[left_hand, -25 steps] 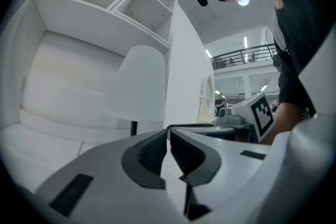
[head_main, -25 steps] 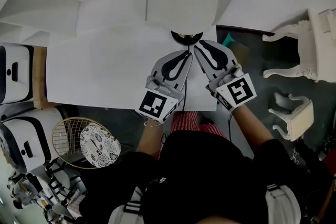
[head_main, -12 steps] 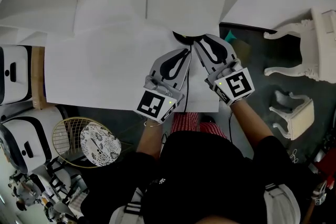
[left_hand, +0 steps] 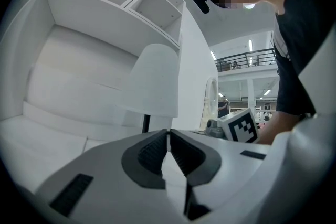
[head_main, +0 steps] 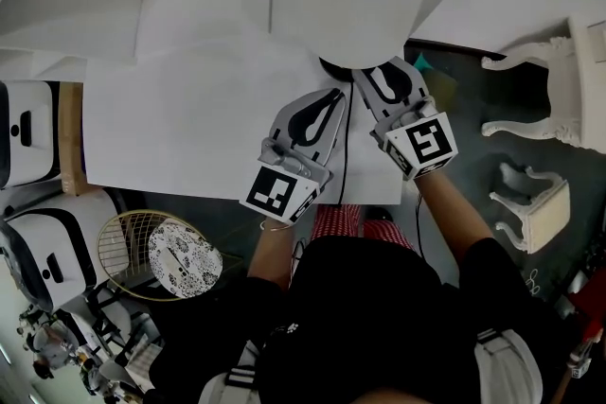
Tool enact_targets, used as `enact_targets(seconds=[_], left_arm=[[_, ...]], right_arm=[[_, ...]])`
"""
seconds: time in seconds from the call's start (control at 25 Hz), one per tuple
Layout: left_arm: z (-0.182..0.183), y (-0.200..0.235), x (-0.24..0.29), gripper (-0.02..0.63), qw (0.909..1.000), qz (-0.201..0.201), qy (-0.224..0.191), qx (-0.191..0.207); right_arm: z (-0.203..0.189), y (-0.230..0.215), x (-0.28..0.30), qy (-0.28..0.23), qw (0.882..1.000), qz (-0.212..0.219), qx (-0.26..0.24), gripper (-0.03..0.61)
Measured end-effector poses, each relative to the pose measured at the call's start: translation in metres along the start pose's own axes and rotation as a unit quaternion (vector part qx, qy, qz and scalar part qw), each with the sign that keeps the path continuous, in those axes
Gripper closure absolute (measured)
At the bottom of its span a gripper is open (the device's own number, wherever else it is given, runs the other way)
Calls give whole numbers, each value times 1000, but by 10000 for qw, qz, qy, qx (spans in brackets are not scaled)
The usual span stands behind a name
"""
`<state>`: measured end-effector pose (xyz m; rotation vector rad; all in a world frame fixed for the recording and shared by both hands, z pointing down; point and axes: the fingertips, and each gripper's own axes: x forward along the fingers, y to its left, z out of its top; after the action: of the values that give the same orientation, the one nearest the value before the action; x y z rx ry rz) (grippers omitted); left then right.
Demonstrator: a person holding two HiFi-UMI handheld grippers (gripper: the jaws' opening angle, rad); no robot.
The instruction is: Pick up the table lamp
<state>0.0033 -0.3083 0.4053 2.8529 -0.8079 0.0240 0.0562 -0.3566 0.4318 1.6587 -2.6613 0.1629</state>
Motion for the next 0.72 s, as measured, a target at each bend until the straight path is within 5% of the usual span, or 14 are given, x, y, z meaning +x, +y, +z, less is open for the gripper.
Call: enact_targets(seconds=[0.72], left_arm=[[-9,10,2,600,9998,-71,193,30]], right_arm=[[-14,-19,30,-13,9997,-230,31,445]])
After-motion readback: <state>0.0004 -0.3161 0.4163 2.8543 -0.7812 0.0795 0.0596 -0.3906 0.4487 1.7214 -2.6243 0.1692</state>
